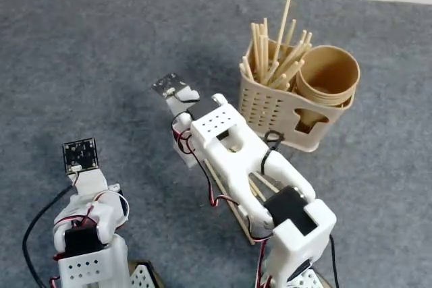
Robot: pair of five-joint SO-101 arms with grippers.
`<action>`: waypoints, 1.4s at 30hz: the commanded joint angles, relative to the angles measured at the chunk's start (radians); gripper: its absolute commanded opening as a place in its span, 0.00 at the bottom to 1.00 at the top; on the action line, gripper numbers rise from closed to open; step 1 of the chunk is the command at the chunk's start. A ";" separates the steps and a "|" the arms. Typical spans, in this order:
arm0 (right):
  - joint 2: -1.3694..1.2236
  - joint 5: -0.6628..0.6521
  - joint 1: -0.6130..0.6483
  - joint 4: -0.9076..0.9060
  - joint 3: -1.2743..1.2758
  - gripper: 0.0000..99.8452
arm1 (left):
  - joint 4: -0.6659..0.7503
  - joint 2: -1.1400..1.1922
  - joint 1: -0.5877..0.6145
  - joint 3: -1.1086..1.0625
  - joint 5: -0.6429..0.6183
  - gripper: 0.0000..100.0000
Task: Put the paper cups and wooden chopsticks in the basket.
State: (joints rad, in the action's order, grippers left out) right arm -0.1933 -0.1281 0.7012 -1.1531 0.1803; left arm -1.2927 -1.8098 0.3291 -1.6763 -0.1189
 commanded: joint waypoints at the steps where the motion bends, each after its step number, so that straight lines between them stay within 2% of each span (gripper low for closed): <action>1: -0.022 0.000 -0.042 0.062 0.001 0.08 | -0.006 -0.012 -0.024 -0.019 0.000 0.01; 12: -0.113 0.000 -0.007 0.059 0.005 0.08 | -0.006 -0.012 -0.024 -0.019 0.000 0.01; 16: -0.107 0.000 -0.004 0.054 0.005 0.01 | -0.006 -0.012 -0.024 -0.019 0.000 0.01; 22: -0.070 0.000 -0.004 -0.013 -0.001 0.01 | -0.006 -0.012 -0.024 -0.019 0.000 0.01; 27: 0.094 0.006 -0.008 -0.019 0.027 0.01 | -0.006 -0.012 -0.024 -0.019 0.000 0.01; 34: 0.375 0.008 -0.012 0.042 0.242 0.01 | -0.006 -0.012 -0.024 -0.019 0.000 0.01; 39: 0.628 0.011 -0.067 0.101 0.358 0.01 | -0.006 -0.012 -0.024 -0.019 0.000 0.01; 42: 0.771 0.118 -0.093 0.171 0.427 0.01 | -0.006 -0.012 -0.024 -0.019 0.000 0.01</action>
State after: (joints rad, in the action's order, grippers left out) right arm 0.4127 -0.0990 0.6398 -1.0503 0.5777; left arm -1.2927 -1.8098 0.3291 -1.6763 -0.1189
